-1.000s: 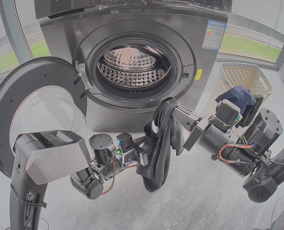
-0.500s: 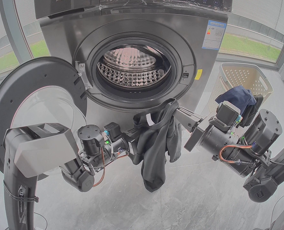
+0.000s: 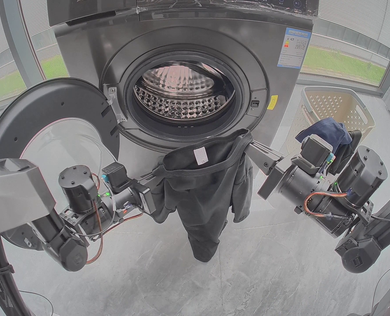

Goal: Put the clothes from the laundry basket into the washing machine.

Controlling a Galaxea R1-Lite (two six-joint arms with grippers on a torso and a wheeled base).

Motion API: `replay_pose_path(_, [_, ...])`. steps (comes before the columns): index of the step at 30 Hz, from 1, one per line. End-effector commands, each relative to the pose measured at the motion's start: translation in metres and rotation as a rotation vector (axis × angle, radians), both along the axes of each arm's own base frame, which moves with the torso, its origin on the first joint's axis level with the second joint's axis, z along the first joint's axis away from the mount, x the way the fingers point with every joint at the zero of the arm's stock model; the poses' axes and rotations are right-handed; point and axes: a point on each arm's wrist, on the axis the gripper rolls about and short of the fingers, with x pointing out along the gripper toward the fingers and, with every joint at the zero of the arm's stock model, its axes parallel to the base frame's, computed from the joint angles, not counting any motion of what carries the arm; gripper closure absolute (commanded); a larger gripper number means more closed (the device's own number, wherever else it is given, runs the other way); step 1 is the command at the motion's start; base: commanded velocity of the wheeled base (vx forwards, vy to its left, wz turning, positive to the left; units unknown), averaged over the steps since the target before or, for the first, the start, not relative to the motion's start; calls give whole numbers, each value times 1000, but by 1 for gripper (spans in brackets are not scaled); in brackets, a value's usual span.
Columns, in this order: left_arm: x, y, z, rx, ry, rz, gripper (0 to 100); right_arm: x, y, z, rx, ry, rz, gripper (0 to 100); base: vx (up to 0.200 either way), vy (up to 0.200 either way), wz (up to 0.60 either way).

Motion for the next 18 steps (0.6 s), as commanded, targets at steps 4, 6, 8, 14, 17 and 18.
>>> replay_pose_path(4, [-54,26,58,-77,-118,9,100,6,1,2,13,-5,-29,100,0,0,0])
replay_pose_path(6, [-59,30,70,-119,-140,12,100,11,2,2,21,-6,-51,100,0,0,0])
replay_pose_path(8, [-60,35,79,-139,-170,25,100,18,2,-1,22,0,-81,100,0,0,0])
replay_pose_path(14, [-60,51,103,-172,-264,79,100,23,3,4,38,-17,-93,100,0,0,0])
replay_pose_path(17, [-59,54,107,-173,-283,96,100,26,3,8,50,-31,-100,100,0,0,0])
replay_pose_path(18, [-58,55,110,-176,-295,100,100,26,2,9,51,-37,-106,100,0,0,0])
